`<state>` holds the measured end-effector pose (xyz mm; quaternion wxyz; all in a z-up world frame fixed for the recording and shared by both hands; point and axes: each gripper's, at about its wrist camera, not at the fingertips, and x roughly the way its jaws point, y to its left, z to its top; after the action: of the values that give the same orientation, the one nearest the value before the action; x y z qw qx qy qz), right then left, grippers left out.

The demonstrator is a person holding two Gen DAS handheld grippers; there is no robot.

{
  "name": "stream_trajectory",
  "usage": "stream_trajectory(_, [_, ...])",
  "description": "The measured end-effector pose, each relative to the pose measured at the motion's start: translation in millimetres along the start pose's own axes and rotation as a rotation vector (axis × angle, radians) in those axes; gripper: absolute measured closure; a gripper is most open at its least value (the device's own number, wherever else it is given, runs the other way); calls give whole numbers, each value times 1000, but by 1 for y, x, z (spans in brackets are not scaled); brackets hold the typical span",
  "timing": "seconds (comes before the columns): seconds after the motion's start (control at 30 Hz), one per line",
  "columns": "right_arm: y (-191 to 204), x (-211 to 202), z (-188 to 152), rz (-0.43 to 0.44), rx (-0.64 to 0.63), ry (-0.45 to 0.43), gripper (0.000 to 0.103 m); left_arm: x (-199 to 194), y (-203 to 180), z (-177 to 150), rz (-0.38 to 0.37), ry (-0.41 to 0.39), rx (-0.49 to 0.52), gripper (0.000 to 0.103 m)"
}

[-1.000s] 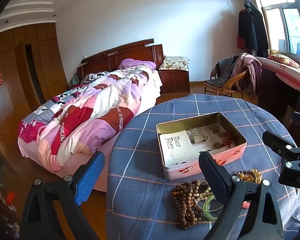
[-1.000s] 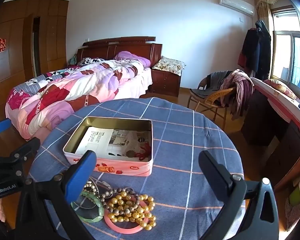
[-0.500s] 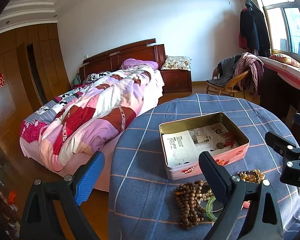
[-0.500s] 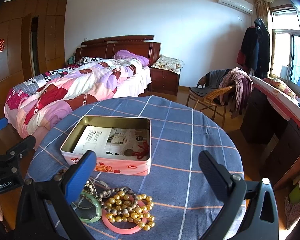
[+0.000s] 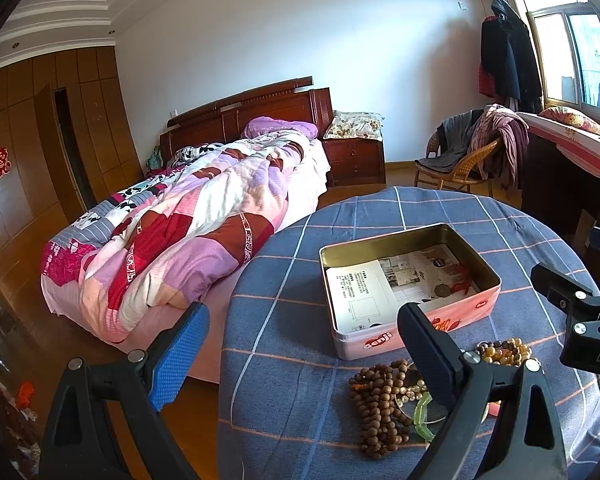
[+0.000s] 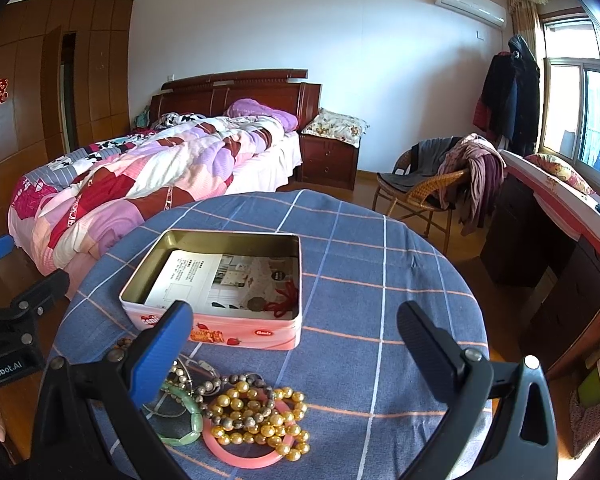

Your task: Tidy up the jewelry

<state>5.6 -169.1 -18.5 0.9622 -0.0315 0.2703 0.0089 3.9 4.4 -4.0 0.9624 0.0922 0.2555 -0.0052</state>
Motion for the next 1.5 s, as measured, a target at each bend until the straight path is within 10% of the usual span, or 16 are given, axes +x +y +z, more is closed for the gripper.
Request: stream_trajectory(1.5, [-6,11,-16,-22,-10,15,0,17,6,-14,4,68,-4,8])
